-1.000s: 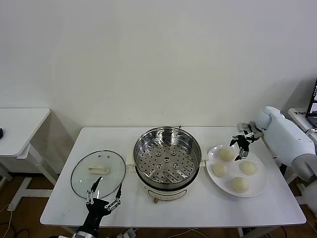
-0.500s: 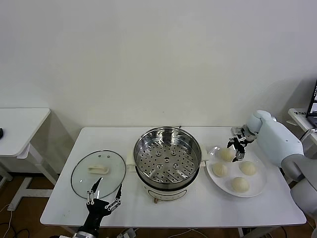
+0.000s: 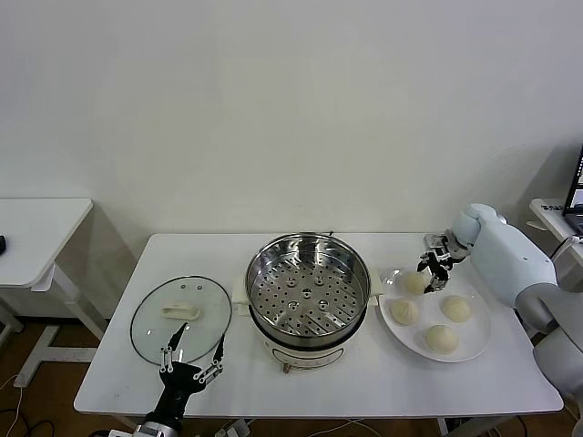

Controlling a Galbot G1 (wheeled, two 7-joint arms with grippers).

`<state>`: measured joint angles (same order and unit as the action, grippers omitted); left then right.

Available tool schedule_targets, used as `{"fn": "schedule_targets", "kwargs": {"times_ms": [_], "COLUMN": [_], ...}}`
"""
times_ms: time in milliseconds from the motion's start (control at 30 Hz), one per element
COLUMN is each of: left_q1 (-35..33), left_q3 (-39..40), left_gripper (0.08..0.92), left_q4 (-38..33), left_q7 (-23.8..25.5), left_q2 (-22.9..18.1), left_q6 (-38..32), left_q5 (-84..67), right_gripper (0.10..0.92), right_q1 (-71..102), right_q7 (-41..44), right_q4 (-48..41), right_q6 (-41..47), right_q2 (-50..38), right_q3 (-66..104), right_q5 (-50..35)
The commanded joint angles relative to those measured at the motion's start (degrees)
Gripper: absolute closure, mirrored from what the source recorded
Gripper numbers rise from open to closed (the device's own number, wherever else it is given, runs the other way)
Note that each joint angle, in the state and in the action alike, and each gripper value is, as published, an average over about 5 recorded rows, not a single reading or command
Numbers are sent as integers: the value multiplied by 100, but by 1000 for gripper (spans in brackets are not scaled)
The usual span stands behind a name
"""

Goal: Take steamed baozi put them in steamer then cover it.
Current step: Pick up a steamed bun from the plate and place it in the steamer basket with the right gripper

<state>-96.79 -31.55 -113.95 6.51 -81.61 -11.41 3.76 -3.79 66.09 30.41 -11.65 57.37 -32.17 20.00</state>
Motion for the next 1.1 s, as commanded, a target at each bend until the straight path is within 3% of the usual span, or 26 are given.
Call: {"fn": "schedule_targets", "kwargs": {"times_ms": [33, 167, 400, 633, 867, 1100], "left_q1": [11, 36, 56, 55, 29, -7], "left_q3": [11, 37, 57, 81, 65, 4], "left_gripper": [177, 177, 177, 177, 177, 177], "left_q4": [-20, -46, -90, -105, -148, -172], "left_q7": [-4, -1, -1, -1, -3, -3], "left_q2": [8, 53, 114, 111, 83, 71], "left_q6": [2, -6, -13, -17, -52, -99], "left_q5": [-7, -28, -87, -91, -93, -99], "right_gripper": [364, 366, 372, 389, 403, 398], "right_q1": [-750, -1527, -2868, -3349, -2815, -1974], "right_q7": [286, 451, 431, 403, 344, 210], "right_q4": [1215, 2245, 4092, 5114, 5119, 4382], "right_q6": [-350, -925, -1857, -2256, -2394, -2422], "right_q2": [-620, -1004, -1041, -460, 189, 685], "right_q3": [-655, -1447, -2499, -2905, -3076, -2905], "right_q5": [-572, -1296, -1837, -1722, -1151, -325]}}
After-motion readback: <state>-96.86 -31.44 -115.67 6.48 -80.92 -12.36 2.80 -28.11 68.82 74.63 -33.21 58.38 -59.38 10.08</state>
